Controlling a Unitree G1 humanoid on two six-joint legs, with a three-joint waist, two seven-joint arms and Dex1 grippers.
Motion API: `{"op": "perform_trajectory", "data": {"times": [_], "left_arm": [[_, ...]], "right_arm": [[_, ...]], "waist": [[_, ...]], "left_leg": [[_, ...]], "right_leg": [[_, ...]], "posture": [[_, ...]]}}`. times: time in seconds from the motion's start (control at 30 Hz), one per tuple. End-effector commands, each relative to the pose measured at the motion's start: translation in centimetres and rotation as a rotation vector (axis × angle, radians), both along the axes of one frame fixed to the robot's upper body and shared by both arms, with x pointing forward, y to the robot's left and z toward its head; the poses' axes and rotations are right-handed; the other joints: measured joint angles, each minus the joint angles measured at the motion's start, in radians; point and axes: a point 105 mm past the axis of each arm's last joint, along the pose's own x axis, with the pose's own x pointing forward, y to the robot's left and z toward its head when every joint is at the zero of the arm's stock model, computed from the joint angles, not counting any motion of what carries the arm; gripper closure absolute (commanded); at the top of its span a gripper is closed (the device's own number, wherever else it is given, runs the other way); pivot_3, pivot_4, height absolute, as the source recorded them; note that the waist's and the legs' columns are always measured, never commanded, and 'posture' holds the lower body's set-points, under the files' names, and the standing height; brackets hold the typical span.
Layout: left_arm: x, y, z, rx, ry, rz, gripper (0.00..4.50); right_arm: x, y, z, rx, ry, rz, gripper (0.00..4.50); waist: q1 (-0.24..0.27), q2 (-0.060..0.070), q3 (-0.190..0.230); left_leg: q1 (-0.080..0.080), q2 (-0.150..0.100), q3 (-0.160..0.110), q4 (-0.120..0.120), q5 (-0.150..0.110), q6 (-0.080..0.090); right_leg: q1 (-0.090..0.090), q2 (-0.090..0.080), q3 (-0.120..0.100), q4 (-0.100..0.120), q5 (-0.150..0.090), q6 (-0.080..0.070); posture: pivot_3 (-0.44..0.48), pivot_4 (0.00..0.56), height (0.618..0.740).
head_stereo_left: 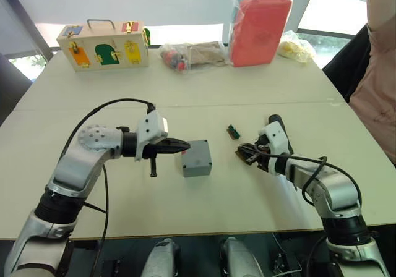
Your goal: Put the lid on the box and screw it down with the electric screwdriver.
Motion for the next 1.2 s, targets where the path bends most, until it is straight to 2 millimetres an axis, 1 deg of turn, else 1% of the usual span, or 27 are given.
{"op": "perform_trajectory", "data": {"times": [0.03, 0.1, 0.17, 0.2, 0.23, 0.37, 0.67, 0.93, 1.03, 1.07, 1.1, 1.2], "left_arm": [[-0.1, -0.4, 1.1, -0.014, -0.045, -0.018, 4.50], [-0.1, -0.5, 1.1, -0.015, -0.047, -0.018, 4.50], [-0.1, -0.5, 1.1, -0.016, -0.047, -0.017, 4.50], [-0.1, -0.5, 1.1, -0.016, -0.048, -0.016, 4.50], [-0.2, -0.5, 1.1, -0.016, -0.048, -0.015, 4.50], [-0.2, -0.4, 1.0, -0.017, -0.047, -0.013, 4.50], [0.4, -0.4, 0.9, -0.019, -0.046, -0.013, 4.50], [0.3, -0.5, 0.9, -0.019, -0.047, -0.016, 4.50], [0.3, -0.5, 0.9, -0.018, -0.048, -0.016, 4.50], [0.4, -0.5, 0.9, -0.018, -0.049, -0.016, 4.50], [0.4, -0.5, 0.9, -0.018, -0.050, -0.016, 4.50], [0.4, -0.5, 0.9, -0.019, -0.052, -0.017, 4.50]], "right_arm": [[0.1, 0.8, 0.9, -0.011, -0.048, 0.029, 4.47], [0.2, 0.8, 0.8, -0.005, -0.043, 0.025, 4.47], [0.2, 0.9, 0.8, 0.009, -0.037, 0.029, 3.74], [0.2, 0.7, 0.9, 0.002, -0.044, 0.022, 3.49], [0.2, 0.7, 1.1, 0.006, -0.054, 0.024, 3.08], [0.3, 0.4, 1.6, 0.018, -0.075, 0.010, 3.08], [0.2, 0.4, 1.8, 0.027, -0.076, 0.006, 3.08], [0.2, 0.4, 1.9, 0.026, -0.081, 0.009, 3.08], [0.2, 0.4, 1.9, 0.027, -0.079, 0.007, 3.74], [0.2, 0.4, 1.9, 0.027, -0.079, 0.006, 4.19], [0.2, 0.4, 1.8, 0.026, -0.078, 0.006, 4.43], [0.2, 0.4, 1.8, 0.022, -0.078, 0.005, 4.43]], "waist": [[0.000, 0.000, 0.000], [0.000, 0.000, 0.000], [0.000, 0.000, 0.000], [0.000, 0.000, 0.000], [0.000, 0.000, 0.000], [0.001, 0.000, 0.000], [0.000, 0.000, 0.000], [0.000, 0.000, 0.000], [0.000, 0.000, 0.000], [0.000, 0.000, 0.000], [0.000, 0.000, 0.000], [0.000, 0.000, 0.000]], "left_leg": [[0.000, 0.000, 0.000, 0.000, 0.000, 0.000], [0.000, 0.000, 0.000, 0.000, 0.000, 0.000], [0.000, 0.000, 0.000, 0.000, 0.000, 0.000], [0.000, 0.000, 0.000, 0.000, 0.000, 0.000], [0.000, 0.000, 0.000, 0.000, 0.000, 0.000], [0.000, 0.000, 0.000, 0.000, 0.000, 0.000], [0.000, 0.000, 0.000, 0.000, 0.000, 0.000], [0.000, 0.000, 0.000, 0.000, 0.000, 0.000], [0.000, 0.000, 0.000, 0.000, 0.000, 0.000], [0.000, 0.000, 0.000, 0.000, 0.000, 0.000], [0.000, 0.000, 0.000, 0.000, 0.000, 0.000], [0.000, 0.000, 0.000, 0.000, 0.000, 0.000]], "right_leg": [[0.000, 0.000, 0.000, 0.000, 0.000, 0.000], [0.000, 0.000, 0.000, 0.000, 0.000, 0.000], [0.000, 0.000, 0.000, 0.000, 0.000, 0.000], [0.000, 0.000, 0.000, 0.000, 0.000, 0.000], [0.000, 0.000, 0.000, 0.000, 0.000, 0.000], [0.000, 0.000, 0.000, 0.000, 0.000, 0.000], [0.000, 0.000, 0.000, 0.000, 0.000, 0.000], [0.000, 0.000, 0.000, 0.000, 0.000, 0.000], [0.000, 0.000, 0.000, 0.000, 0.000, 0.000], [0.000, 0.000, 0.000, 0.000, 0.000, 0.000], [0.000, 0.000, 0.000, 0.000, 0.000, 0.000], [0.000, 0.000, 0.000, 0.000, 0.000, 0.000]], "posture": [[0.000, 0.150, 0.730], [0.000, 0.150, 0.730], [0.000, 0.150, 0.730], [0.000, 0.150, 0.730], [0.000, 0.150, 0.730], [0.000, 0.150, 0.730], [0.000, 0.150, 0.730], [0.000, 0.150, 0.730], [0.000, 0.150, 0.730], [0.000, 0.150, 0.730], [0.000, 0.150, 0.730], [0.000, 0.150, 0.730]]}}
